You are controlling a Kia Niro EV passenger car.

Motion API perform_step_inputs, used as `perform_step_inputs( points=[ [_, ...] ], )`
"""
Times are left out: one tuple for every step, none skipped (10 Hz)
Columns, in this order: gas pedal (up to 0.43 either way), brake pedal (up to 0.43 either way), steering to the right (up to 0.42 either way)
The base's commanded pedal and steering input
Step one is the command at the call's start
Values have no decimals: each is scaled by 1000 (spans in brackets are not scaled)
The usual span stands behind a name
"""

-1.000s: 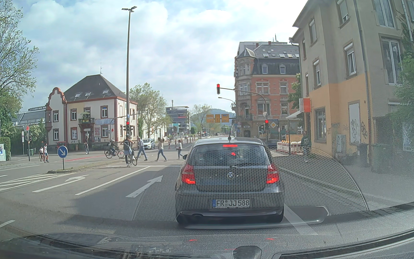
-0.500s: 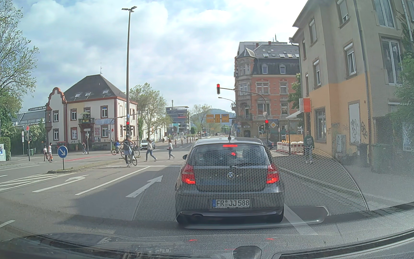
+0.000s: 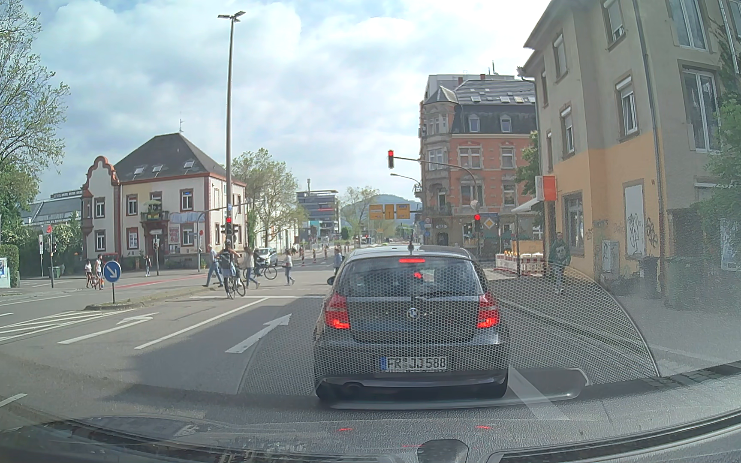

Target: Follow the waypoints while adhering to traffic rules and regulations

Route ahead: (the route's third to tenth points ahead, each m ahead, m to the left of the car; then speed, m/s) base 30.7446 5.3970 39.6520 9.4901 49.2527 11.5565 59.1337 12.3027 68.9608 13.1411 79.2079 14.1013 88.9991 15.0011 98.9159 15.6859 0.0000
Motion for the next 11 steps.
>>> perform_step_inputs(
  points=[
    [0,226,-15],
    [0,226,-15],
    [0,226,-15],
    [0,220,-15],
    [0,226,-15],
    [0,220,-15],
    [0,226,-15],
    [0,226,-15],
    [0,226,-15],
    [0,226,-15],
    [0,226,-15]
  ],
)
